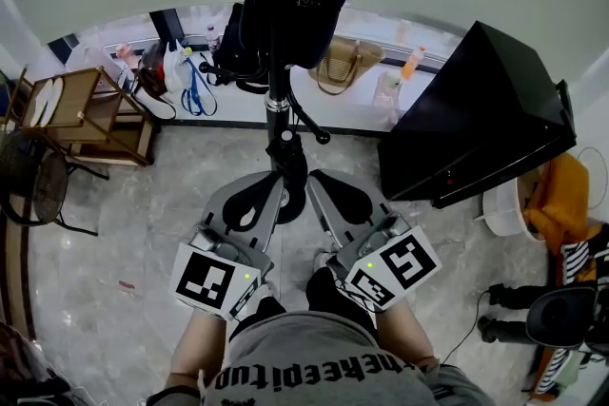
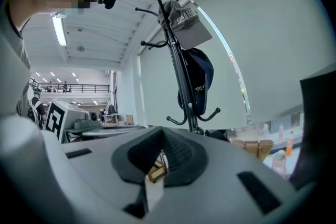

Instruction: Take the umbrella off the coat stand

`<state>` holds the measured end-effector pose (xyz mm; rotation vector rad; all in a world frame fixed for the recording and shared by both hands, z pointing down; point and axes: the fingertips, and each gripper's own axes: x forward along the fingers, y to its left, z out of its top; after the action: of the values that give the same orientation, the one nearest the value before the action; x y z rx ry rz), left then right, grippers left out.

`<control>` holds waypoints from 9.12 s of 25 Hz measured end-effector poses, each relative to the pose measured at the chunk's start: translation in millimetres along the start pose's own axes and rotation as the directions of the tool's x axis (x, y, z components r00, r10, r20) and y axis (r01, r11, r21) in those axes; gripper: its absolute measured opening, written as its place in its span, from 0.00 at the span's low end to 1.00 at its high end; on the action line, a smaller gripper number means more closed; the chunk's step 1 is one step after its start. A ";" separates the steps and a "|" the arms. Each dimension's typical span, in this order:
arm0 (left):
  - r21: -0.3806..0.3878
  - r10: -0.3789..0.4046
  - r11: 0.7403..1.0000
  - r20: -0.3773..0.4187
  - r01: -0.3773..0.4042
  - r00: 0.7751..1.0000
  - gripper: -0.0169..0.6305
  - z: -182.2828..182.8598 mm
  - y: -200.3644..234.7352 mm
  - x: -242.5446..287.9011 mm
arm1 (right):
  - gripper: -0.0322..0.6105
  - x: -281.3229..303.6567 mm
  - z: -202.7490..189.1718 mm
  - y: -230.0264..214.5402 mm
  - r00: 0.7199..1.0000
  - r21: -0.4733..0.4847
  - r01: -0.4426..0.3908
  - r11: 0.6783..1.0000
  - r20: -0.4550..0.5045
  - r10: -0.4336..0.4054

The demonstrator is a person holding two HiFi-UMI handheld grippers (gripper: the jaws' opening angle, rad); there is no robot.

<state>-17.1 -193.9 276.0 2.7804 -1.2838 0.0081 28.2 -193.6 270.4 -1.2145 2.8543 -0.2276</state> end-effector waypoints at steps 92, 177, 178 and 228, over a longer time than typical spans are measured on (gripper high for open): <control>-0.106 0.466 0.871 -0.125 -0.479 0.876 0.05 -98.7 12.2 10.6 | 0.30 87.6 -137.4 -85.6 0.889 -0.047 -0.378 0.925 -0.299 0.348; -0.066 0.349 0.933 -0.070 -0.354 0.934 0.05 -60.6 20.3 -44.0 | 0.41 64.9 -60.2 -64.7 0.995 -0.029 0.007 1.000 -0.101 -0.010; -0.064 0.341 0.936 -0.068 -0.345 0.938 0.05 -58.9 19.2 -44.2 | 0.41 62.7 -58.9 -64.0 0.995 -0.031 0.014 0.999 -0.098 -0.017; 0.028 0.042 0.999 0.056 -0.043 0.998 0.05 0.3 14.8 -74.1 | 0.41 -5.9 -1.9 21.7 0.972 -0.088 0.235 0.968 0.026 -0.234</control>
<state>-76.5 -147.2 273.9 2.7958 -1.3658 -0.0486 16.7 -174.3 269.0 -1.5652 2.7310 -0.0948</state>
